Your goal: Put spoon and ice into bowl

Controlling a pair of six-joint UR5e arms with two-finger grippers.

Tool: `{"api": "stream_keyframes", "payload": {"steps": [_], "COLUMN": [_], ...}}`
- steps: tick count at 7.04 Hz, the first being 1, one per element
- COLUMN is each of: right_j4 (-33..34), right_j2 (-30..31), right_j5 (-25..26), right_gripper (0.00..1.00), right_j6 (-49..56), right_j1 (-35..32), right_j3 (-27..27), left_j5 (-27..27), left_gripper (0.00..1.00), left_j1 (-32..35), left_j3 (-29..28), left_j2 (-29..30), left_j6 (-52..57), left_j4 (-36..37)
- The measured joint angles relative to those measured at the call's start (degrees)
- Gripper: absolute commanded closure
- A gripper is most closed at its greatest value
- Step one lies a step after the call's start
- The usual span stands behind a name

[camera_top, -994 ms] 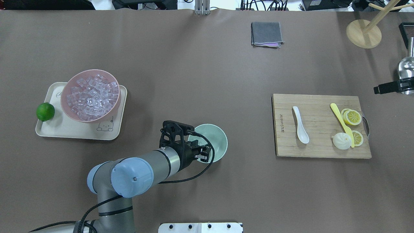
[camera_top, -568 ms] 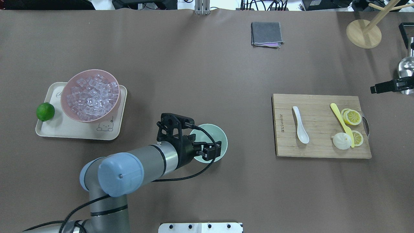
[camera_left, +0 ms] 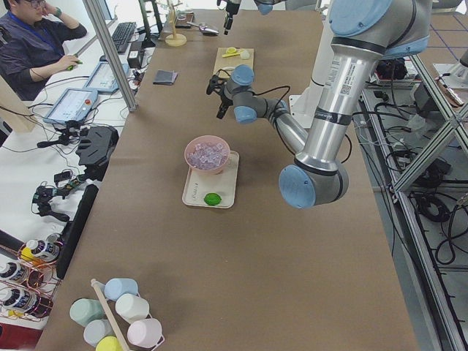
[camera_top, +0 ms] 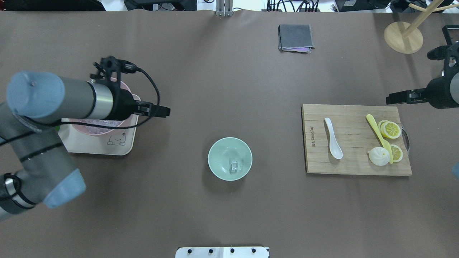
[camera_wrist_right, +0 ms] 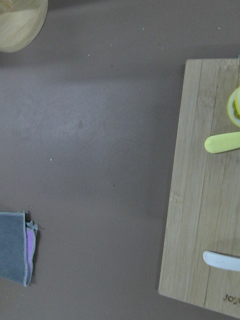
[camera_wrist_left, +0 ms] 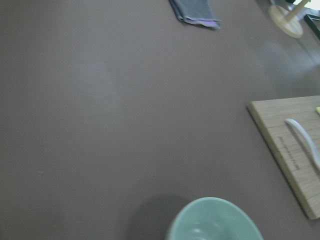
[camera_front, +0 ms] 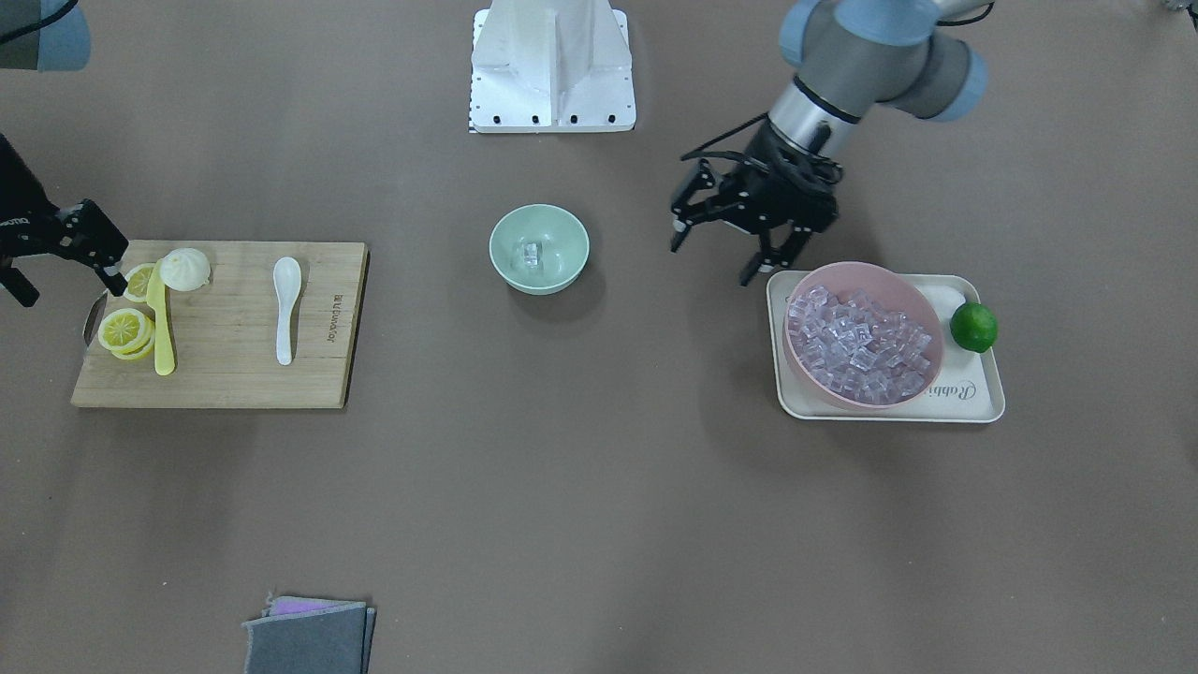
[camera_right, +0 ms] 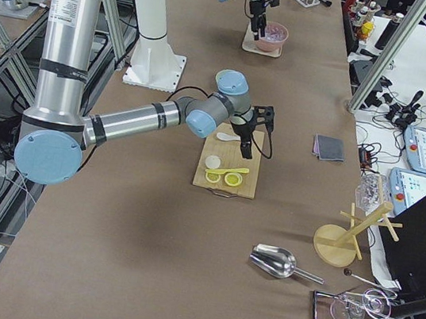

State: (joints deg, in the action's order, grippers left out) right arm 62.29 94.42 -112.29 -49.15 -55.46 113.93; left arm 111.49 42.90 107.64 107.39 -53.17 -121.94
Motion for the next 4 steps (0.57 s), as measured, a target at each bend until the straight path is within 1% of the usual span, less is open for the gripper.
{"api": "stream_keyframes", "payload": {"steps": [1,2,3,4], "right_j4": [0.08,0.29,0.52,0.65], "right_j2": [-0.41,-1.29,-2.21,-2.9], "right_j5": [2.84,5.87,8.1,9.19], "right_gripper": [0.0,0.0,0.0,0.0], "right_j6": [-2.84,-5.66,-7.74,-8.86], "right_j1": [2.84,5.76,8.14,9.7], "right_j3": [0.38,0.5,0.47,0.37], "left_j5": [5.79,9.52,11.25,11.94], "left_gripper": [0.02,0.02,0.02,0.02], "left_j1": [7.7,15.42,22.53,29.97], "left_j3": [0.0,-0.13,-0.34,-0.59], "left_j2": [-3.07,-6.71,-9.57,-10.99], "left_j6": [9.26,21.0,33.78,48.2], "left_j4": [4.33,8.83,14.35,22.47]}}
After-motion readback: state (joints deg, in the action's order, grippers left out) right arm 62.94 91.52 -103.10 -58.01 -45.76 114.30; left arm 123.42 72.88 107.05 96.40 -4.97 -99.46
